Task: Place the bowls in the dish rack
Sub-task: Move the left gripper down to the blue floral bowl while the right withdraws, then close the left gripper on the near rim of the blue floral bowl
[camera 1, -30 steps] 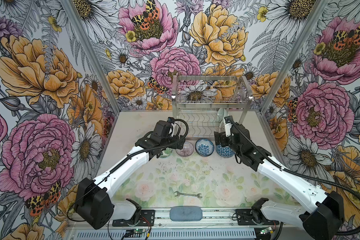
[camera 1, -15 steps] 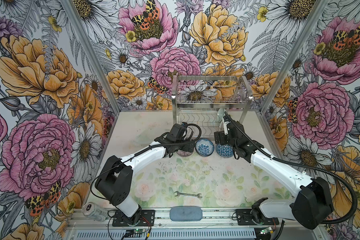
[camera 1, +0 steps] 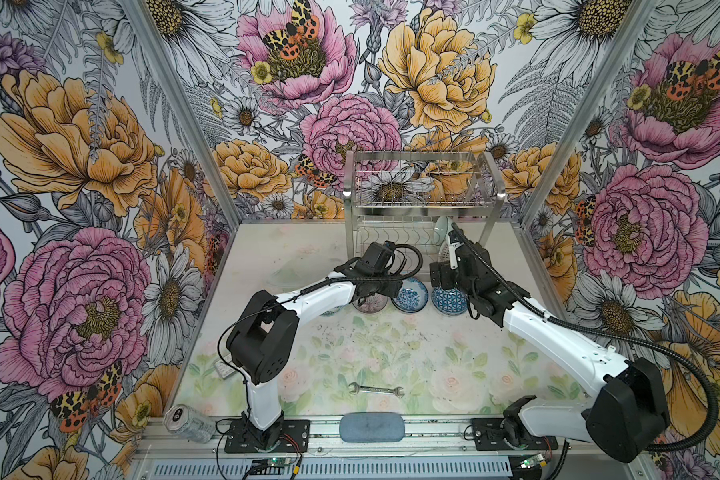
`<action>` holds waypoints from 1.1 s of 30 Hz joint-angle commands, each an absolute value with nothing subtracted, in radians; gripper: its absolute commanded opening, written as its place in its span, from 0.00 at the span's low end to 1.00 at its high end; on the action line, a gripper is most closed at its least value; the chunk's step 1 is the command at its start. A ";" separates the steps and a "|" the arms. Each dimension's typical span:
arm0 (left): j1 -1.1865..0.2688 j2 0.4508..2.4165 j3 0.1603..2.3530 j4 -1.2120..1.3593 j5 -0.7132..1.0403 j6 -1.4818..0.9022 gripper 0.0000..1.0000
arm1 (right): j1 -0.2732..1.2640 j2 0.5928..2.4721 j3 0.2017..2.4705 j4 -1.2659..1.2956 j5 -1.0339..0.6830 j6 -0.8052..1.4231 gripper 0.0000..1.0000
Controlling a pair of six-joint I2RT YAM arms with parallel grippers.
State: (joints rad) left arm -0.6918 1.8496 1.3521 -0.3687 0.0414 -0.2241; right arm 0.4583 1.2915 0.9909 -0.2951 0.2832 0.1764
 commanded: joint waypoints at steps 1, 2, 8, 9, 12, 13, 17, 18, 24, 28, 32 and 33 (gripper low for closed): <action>-0.698 1.884 1.384 -0.374 0.037 -0.215 0.56 | 0.448 1.261 0.977 -0.273 0.296 0.193 0.98; -0.699 1.893 1.391 -0.376 0.040 -0.216 0.54 | 0.446 1.259 0.973 -0.273 0.296 0.193 0.98; -0.699 1.931 1.416 -0.380 0.047 -0.220 0.45 | 0.439 1.250 0.959 -0.273 0.295 0.196 0.98; -0.699 1.934 1.417 -0.380 0.046 -0.220 0.44 | 0.438 1.249 0.957 -0.273 0.295 0.196 0.98; -0.699 1.942 1.425 -0.382 0.045 -0.221 0.39 | 0.434 1.248 0.950 -0.272 0.294 0.196 0.97; -0.699 1.945 1.428 -0.382 0.046 -0.221 0.38 | 0.434 1.249 0.949 -0.272 0.293 0.196 0.97; -0.699 1.953 1.436 -0.388 0.045 -0.221 0.32 | 0.428 1.250 0.945 -0.269 0.292 0.196 0.97; -0.699 1.954 1.437 -0.387 0.045 -0.222 0.30 | 0.428 1.249 0.943 -0.269 0.290 0.196 0.97; -0.699 1.960 1.440 -0.393 0.043 -0.224 0.24 | 0.423 1.250 0.938 -0.264 0.285 0.195 0.97; -0.700 1.969 1.442 -0.394 0.046 -0.225 0.23 | 0.421 1.248 0.934 -0.264 0.282 0.196 0.97; -0.700 1.977 1.446 -0.396 0.048 -0.226 0.22 | 0.417 1.247 0.934 -0.264 0.279 0.195 0.97; -0.701 1.979 1.448 -0.397 0.048 -0.225 0.22 | 0.418 1.245 0.934 -0.264 0.279 0.195 0.97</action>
